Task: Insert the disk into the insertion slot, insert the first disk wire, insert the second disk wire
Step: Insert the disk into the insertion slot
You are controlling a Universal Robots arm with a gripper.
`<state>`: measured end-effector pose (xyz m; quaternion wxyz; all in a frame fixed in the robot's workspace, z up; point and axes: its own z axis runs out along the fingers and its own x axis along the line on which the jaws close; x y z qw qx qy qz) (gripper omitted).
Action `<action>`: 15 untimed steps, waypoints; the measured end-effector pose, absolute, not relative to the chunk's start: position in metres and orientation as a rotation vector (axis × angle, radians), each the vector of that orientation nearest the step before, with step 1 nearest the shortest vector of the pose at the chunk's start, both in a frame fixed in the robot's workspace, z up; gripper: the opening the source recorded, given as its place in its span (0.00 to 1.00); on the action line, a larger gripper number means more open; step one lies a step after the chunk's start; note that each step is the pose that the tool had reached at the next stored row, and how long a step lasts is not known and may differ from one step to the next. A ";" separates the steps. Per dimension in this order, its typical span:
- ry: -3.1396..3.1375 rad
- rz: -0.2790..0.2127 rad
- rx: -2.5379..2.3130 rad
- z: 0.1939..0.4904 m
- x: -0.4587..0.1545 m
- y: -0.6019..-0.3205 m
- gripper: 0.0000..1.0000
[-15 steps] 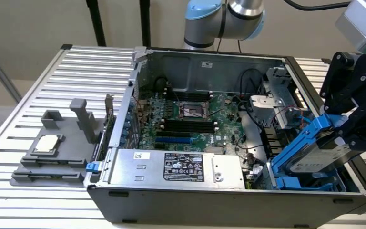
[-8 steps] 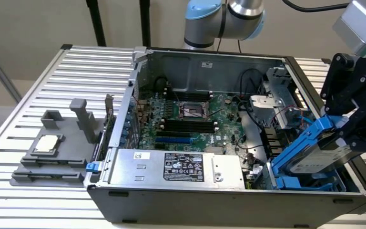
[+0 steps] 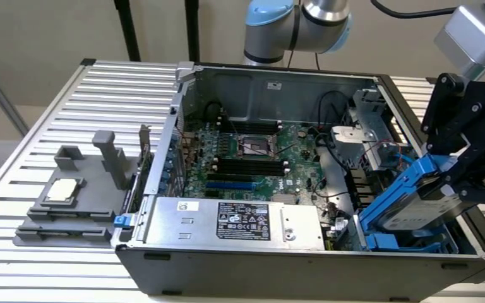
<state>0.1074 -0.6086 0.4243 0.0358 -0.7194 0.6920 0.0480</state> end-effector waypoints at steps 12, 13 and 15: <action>2.126 0.148 -2.210 0.421 0.106 -0.609 0.33; 2.126 0.148 -2.210 0.421 0.106 -0.609 0.34; 2.126 0.148 -2.210 0.421 0.106 -0.609 0.40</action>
